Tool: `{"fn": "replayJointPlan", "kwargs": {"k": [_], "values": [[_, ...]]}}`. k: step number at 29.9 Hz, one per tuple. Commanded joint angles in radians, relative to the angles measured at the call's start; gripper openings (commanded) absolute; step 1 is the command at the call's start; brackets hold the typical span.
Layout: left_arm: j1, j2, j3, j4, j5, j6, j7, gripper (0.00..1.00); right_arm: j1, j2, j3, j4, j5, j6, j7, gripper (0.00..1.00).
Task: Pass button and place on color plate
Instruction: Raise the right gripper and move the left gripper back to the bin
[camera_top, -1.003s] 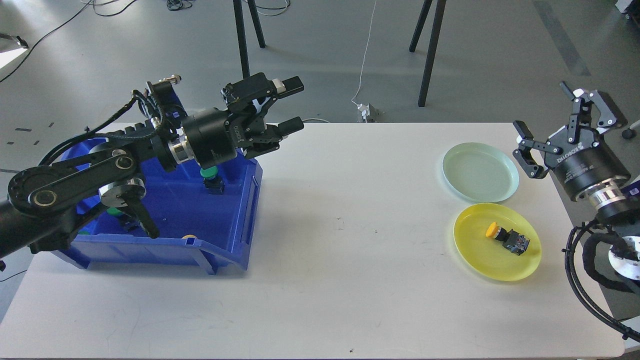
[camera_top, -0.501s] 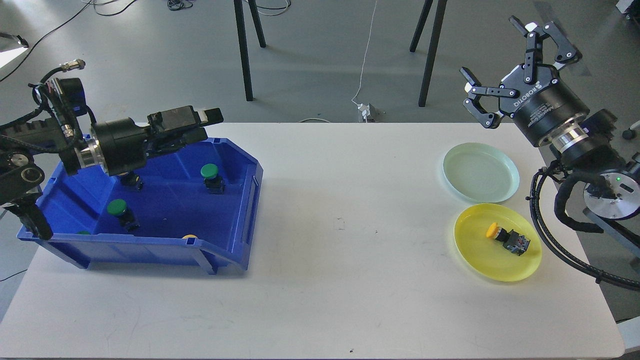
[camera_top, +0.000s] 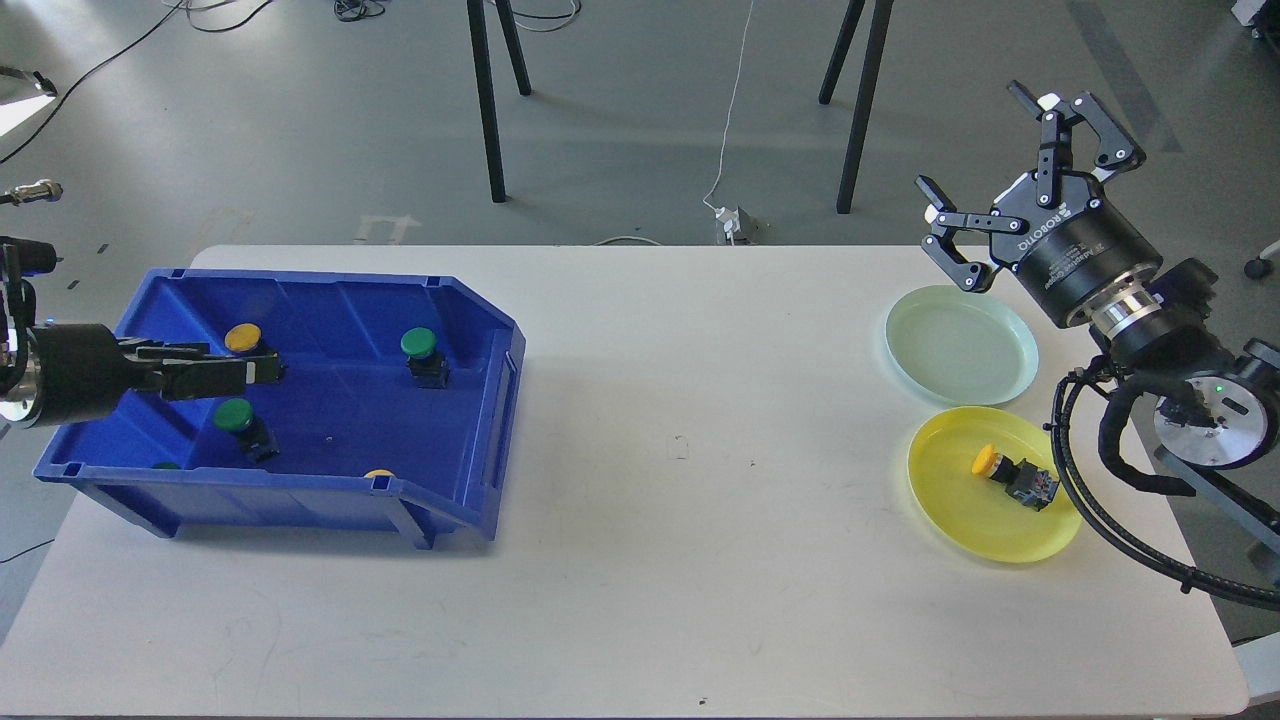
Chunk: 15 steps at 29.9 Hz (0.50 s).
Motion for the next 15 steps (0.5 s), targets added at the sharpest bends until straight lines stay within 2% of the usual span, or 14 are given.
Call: {"fn": "replayJointPlan", "kwargs": {"k": [1, 10, 15], "values": [[-0.001, -0.05, 0.009, 0.118, 0.032, -0.004, 0.0, 0.99, -0.009, 0.0, 0.0, 0.0, 0.0, 0.0, 0.0, 0.96], [-0.001, -0.179, 0.038, 0.247, 0.032, -0.009, 0.0, 0.99, -0.032, -0.005, 0.008, -0.001, -0.001, 0.001, 0.0, 0.96], [-0.001, -0.257, 0.076, 0.363, 0.032, -0.009, 0.0, 0.99, -0.048, -0.005, 0.008, -0.001, -0.001, 0.001, 0.0, 0.96]]}}
